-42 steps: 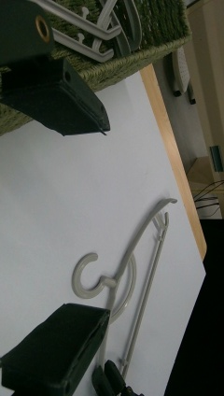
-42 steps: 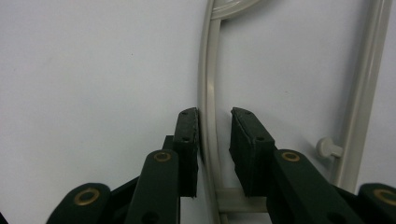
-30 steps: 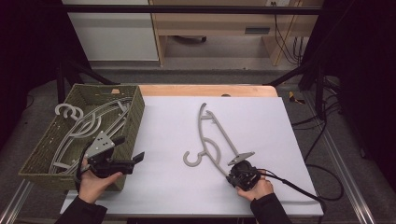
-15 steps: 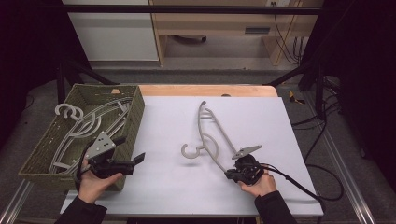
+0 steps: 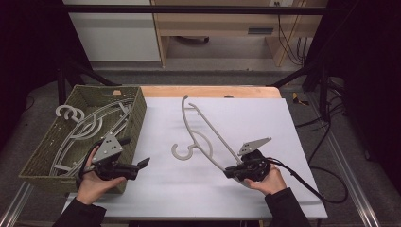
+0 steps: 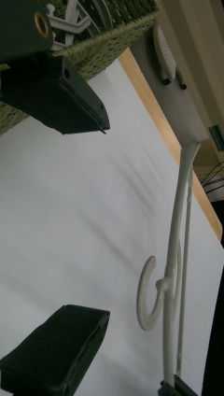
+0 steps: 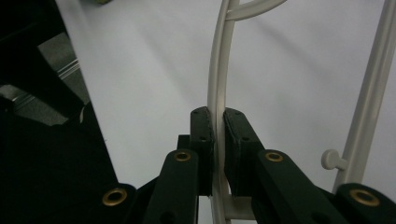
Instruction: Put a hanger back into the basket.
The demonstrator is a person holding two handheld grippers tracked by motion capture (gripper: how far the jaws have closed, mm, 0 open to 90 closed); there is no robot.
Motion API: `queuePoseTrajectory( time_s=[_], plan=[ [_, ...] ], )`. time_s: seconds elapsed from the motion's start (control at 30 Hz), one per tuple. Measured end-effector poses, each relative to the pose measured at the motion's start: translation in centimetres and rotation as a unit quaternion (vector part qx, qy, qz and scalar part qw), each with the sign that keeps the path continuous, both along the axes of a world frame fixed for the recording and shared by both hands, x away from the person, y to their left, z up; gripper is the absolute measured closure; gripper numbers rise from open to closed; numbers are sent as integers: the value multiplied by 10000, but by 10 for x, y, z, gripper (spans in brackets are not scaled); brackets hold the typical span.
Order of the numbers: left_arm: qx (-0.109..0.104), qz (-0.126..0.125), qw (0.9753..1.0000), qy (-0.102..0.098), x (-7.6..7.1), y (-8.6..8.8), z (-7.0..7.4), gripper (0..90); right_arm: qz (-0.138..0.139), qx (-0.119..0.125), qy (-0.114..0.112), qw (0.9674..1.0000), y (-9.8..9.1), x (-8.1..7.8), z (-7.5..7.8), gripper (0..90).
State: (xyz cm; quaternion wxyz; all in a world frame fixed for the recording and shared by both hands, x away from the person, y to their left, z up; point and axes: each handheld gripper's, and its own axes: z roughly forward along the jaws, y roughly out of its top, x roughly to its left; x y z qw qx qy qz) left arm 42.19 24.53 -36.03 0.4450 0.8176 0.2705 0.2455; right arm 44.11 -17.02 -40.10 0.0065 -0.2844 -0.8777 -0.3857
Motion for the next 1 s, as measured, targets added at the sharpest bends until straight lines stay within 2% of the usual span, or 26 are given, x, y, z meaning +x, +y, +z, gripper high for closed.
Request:
queuePoseTrajectory(
  time_s=[0.07, 0.1, 0.17, 0.2, 0.3, 0.47, 0.57, 0.6, 0.63, 0.7, 0.73, 0.77, 0.8, 0.83, 0.87, 0.9, 0.93, 0.97, 1.0],
  plan=[
    [133, -109, 9998, -21, 0, -3, 2, 74, 290, 110, -27, 9995, 1, -1, 8, 830],
    [192, -138, 9997, -30, 0, -4, 3, 74, 290, 110, -27, 9995, 1, -1, 8, 830],
    [377, -201, 9991, -54, 2, -7, 5, 70, 480, 184, 9, 9987, 3, -2, 11, 830],
    [466, -257, 9986, -65, 3, -9, 6, 68, 581, 131, 12, 9982, 4, -3, 13, 830],
    [515, -332, 9981, -78, 4, -12, 8, 62, 706, 130, 69, 9974, 5, -5, 15, 830],
    [884, -538, 9946, -31, 8, -20, 8, 60, 941, 106, 178, 9954, 5, -9, 16, 830],
    [1065, -691, 9919, -5, 10, -29, 4, 59, 1153, 137, 236, 9930, 6, -13, 16, 830],
    [1065, -691, 9919, -5, 10, -29, 4, 59, 1153, 137, 236, 9930, 6, -13, 16, 830],
    [1166, -807, 9899, 5, 10, -34, 3, 60, 1281, 177, 246, 9913, 7, -14, 15, 830],
    [1199, -855, 9891, -22, 9, -38, 2, 62, 1326, 165, 260, 9907, 7, -15, 15, 830],
    [1325, -918, 9869, -81, 8, -42, 1, 63, 1350, 164, 293, 9903, 7, -16, 15, 830],
    [1390, -938, 9858, -120, 7, -44, 1, 69, 1460, 178, 278, 9887, 8, -17, 15, 830],
    [1437, -960, 9848, -172, 7, -47, 0, 69, 1460, 178, 278, 9887, 8, -17, 15, 830],
    [1658, -1040, 9803, -282, 8, -51, -1, 85, 1536, 215, 373, 9872, 8, -20, 14, 830],
    [1658, -1040, 9803, -282, 8, -51, -1, 93, 1596, 201, 353, 9863, 9, -20, 14, 830],
    [1798, -1135, 9766, -319, 10, -57, -4, 102, 1663, 168, 385, 9852, 9, -21, 13, 830],
    [1798, -1135, 9766, -319, 10, -57, -4, 113, 1663, 168, 385, 9852, 9, -21, 13, 830],
    [1846, -1181, 9752, -320, 11, -59, -6, 132, 1686, 128, 468, 9845, 10, -23, 13, 830],
    [1839, -1213, 9749, -320, 12, -61, -8, 132, 1686, 128, 468, 9845, 10, -23, 13, 830]
  ],
)
